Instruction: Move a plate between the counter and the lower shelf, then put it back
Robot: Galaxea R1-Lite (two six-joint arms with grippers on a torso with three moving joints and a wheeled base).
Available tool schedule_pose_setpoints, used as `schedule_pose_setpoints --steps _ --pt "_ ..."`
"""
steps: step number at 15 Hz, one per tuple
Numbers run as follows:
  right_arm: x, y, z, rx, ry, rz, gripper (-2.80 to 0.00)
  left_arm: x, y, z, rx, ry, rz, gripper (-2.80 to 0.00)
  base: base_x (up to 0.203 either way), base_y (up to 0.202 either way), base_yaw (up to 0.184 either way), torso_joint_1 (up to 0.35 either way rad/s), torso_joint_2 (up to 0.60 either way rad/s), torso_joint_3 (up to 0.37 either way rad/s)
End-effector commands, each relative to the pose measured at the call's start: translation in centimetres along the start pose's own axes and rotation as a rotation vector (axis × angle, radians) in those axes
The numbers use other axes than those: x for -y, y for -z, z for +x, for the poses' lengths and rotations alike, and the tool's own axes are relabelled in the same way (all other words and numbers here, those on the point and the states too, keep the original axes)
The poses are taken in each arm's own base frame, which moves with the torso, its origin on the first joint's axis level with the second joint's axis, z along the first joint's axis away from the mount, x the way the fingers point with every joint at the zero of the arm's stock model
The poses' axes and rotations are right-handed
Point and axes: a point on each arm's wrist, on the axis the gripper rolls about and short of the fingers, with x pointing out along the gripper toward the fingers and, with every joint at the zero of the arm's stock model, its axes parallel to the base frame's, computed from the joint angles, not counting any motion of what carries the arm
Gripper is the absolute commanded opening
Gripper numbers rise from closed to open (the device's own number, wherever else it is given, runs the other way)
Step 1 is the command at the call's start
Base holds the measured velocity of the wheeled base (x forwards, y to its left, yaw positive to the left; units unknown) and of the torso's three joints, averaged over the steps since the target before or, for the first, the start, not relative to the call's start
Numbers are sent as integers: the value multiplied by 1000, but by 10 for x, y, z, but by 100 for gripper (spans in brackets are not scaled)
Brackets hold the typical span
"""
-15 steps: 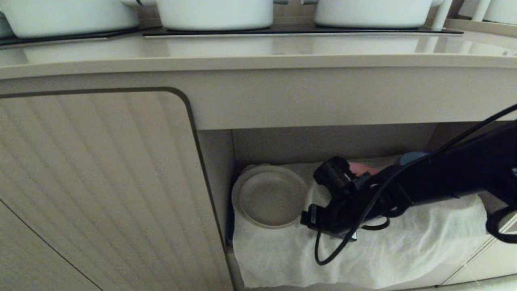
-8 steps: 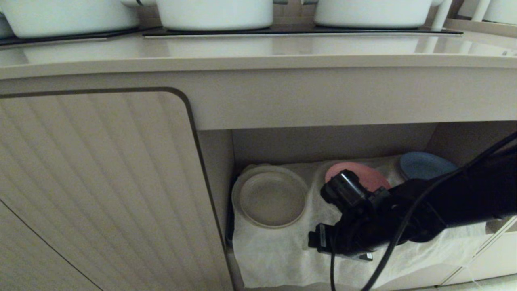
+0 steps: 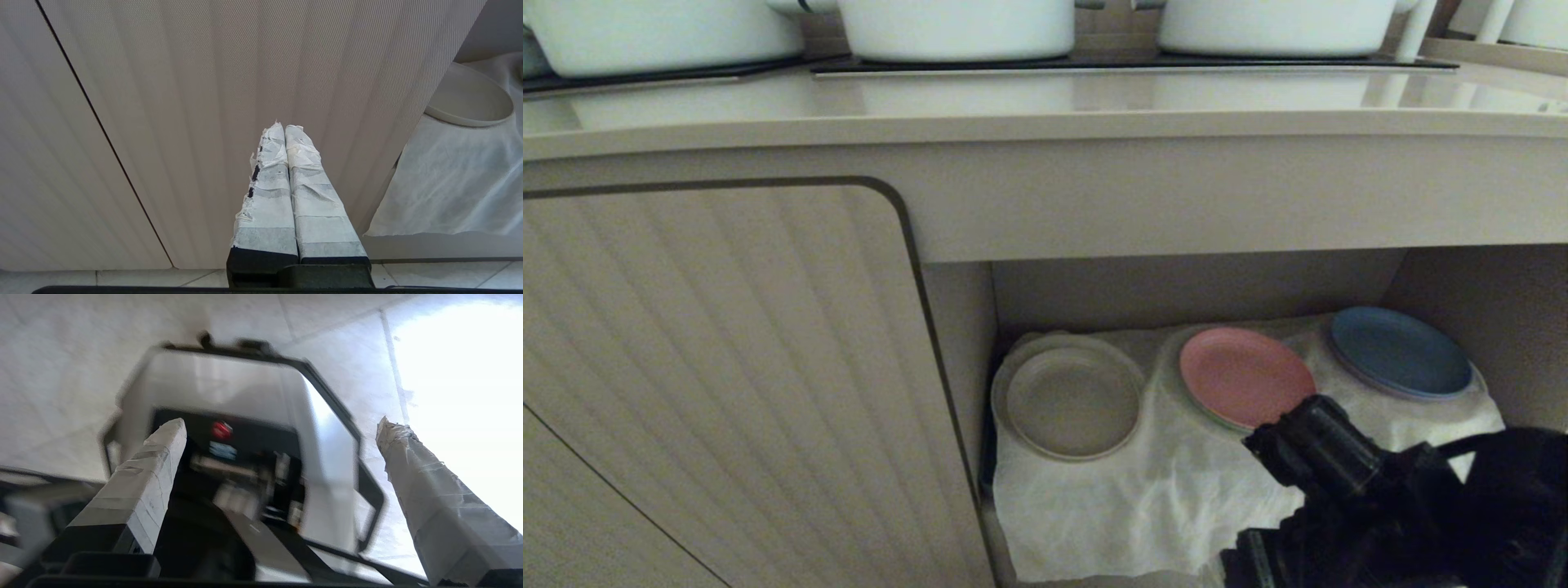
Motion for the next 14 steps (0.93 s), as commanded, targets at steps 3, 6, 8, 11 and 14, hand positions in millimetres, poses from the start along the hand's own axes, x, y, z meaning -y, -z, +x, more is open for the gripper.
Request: schedule_pose_setpoints --steps 3,6,8,11,14 --pt "18 25 -23 49 -26 -8 -280 0 0 0 1 -1 -1 -280 0 0 0 0 0 0" --pt "20 28 -33 80 -46 -17 -280 0 0 0 1 -1 -1 -280 0 0 0 0 0 0" --pt "24 31 -39 105 -55 -34 -280 0 0 0 1 -1 -1 -280 0 0 0 0 0 0" --pt "41 37 -49 147 -44 -15 -280 0 0 0 1 -1 -1 -280 0 0 0 0 0 0" --pt "62 48 -53 201 -23 4 -280 0 0 0 1 -1 -1 -280 0 0 0 0 0 0"
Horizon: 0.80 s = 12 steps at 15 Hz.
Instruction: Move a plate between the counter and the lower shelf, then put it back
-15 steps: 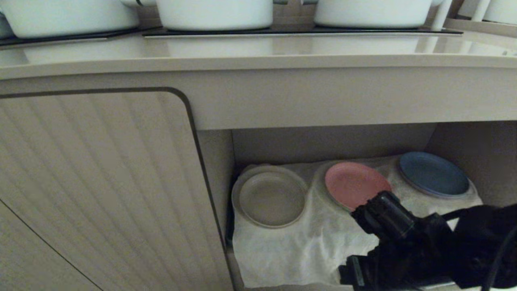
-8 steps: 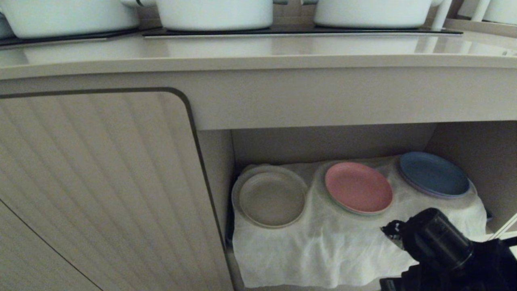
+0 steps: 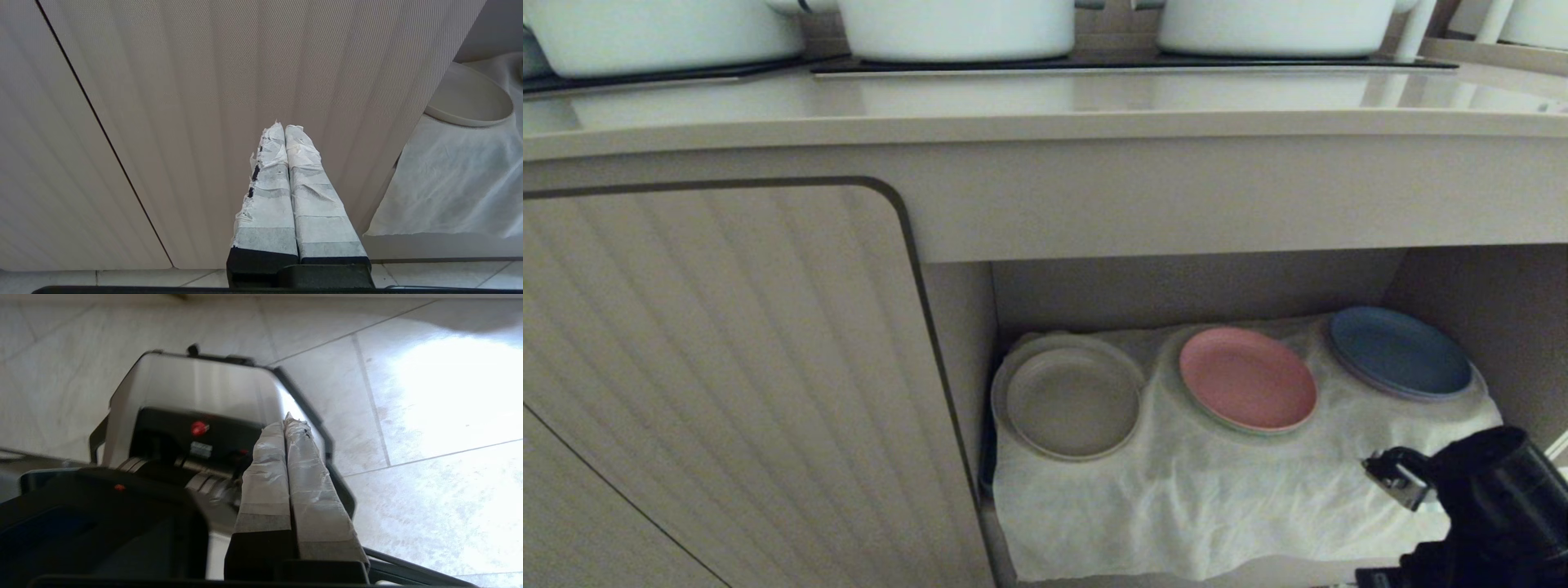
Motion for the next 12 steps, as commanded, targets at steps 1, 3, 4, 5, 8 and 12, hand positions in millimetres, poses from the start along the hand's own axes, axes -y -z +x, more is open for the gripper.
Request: schedule_pose_setpoints --steps 1,3,4,5,8,12 --pt "17 8 -7 87 5 16 -280 0 0 0 1 0 -1 -280 0 0 0 0 0 0" --pt "32 16 -6 151 25 -2 -280 0 0 0 1 0 -1 -280 0 0 0 0 0 0" --pt "40 21 -6 185 45 -13 -280 0 0 0 1 0 -1 -280 0 0 0 0 0 0" --pt "47 24 -8 234 64 -24 -280 0 0 0 1 0 -1 -280 0 0 0 0 0 0" --pt "59 28 -18 370 90 -32 -280 0 0 0 1 0 -1 -280 0 0 0 0 0 0" --pt "68 50 -29 477 132 -16 -280 0 0 0 1 0 -1 -280 0 0 0 0 0 0"
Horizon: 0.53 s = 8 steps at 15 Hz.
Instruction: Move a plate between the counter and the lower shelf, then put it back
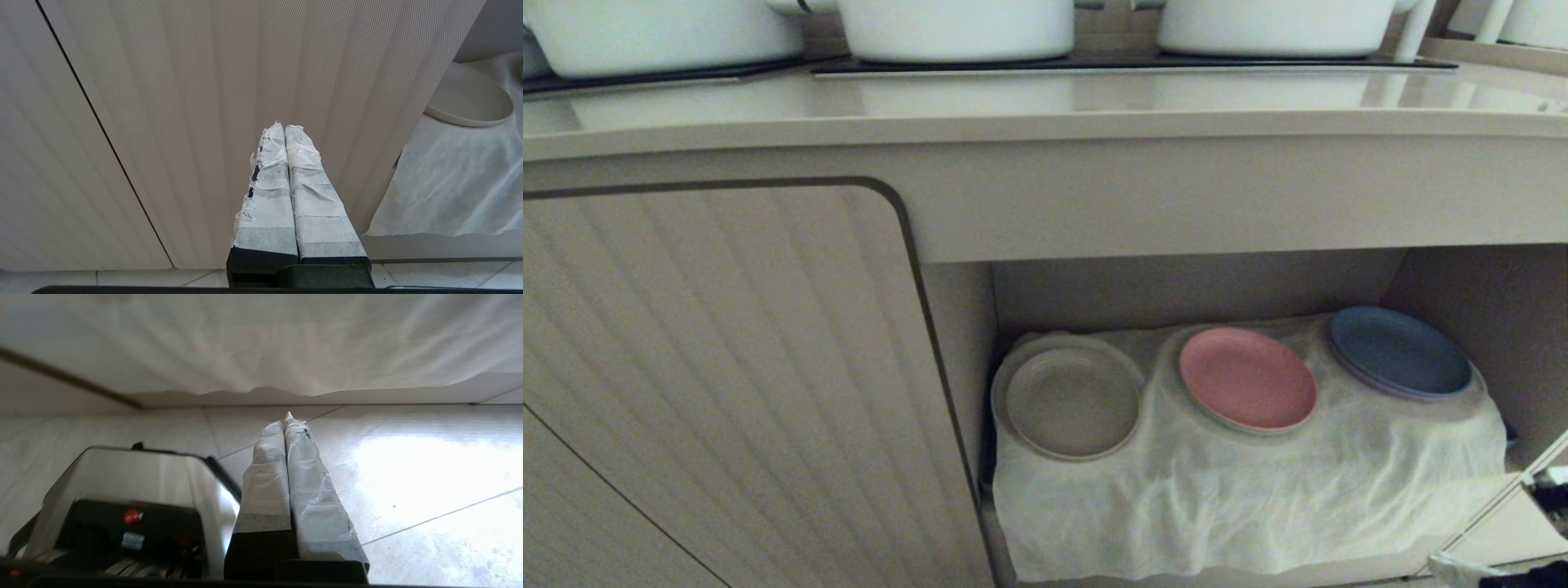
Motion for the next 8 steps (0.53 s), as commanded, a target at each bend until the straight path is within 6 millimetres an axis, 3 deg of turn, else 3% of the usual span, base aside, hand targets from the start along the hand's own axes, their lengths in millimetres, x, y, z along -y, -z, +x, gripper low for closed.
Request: schedule_pose_setpoints --steps 1,5,8 --pt "5 7 -14 106 27 22 -280 0 0 0 1 -1 -1 -280 0 0 0 0 0 0" --pt "9 8 -32 251 89 -30 -280 0 0 0 1 -1 -1 -280 0 0 0 0 0 0" --pt "8 22 -50 321 93 -117 -280 0 0 0 1 -1 -1 -280 0 0 0 0 0 0"
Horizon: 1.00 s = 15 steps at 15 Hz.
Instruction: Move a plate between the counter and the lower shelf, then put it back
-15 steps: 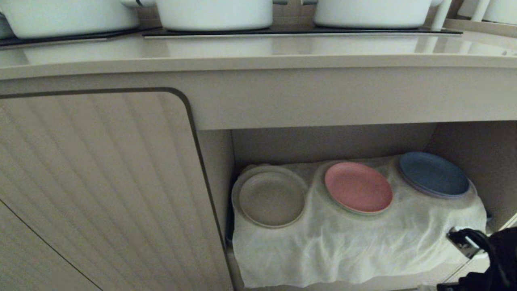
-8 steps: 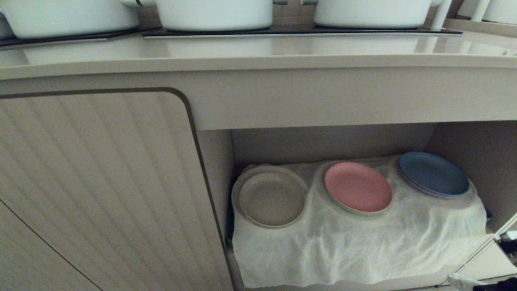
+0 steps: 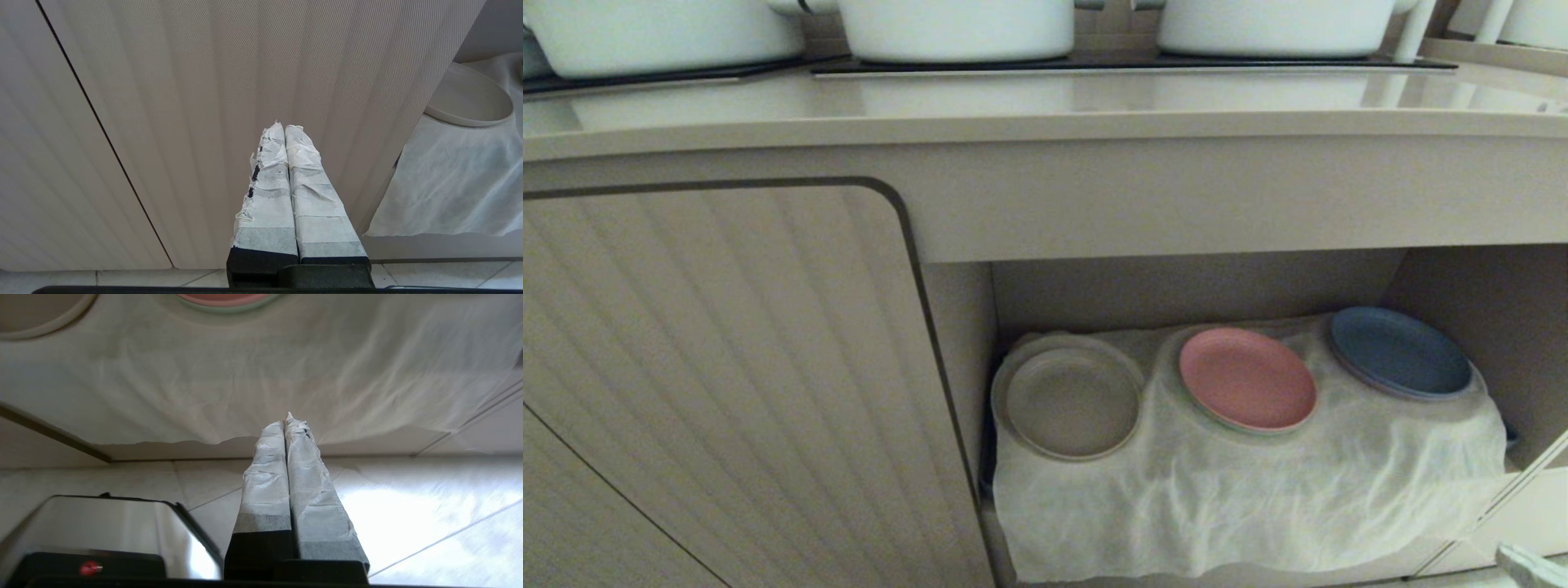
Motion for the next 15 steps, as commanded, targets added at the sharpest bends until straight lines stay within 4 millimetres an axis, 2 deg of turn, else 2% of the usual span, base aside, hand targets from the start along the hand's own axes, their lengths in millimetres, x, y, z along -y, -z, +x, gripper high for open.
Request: schedule_pose_setpoints --steps 1,7,15 --pt "-1 9 -21 103 17 -63 -280 0 0 0 1 0 -1 -280 0 0 0 0 0 0" --pt "-2 40 -47 182 97 -156 -280 0 0 0 1 0 -1 -280 0 0 0 0 0 0" --pt "-3 52 -60 351 47 -125 -280 0 0 0 1 0 -1 -280 0 0 0 0 0 0"
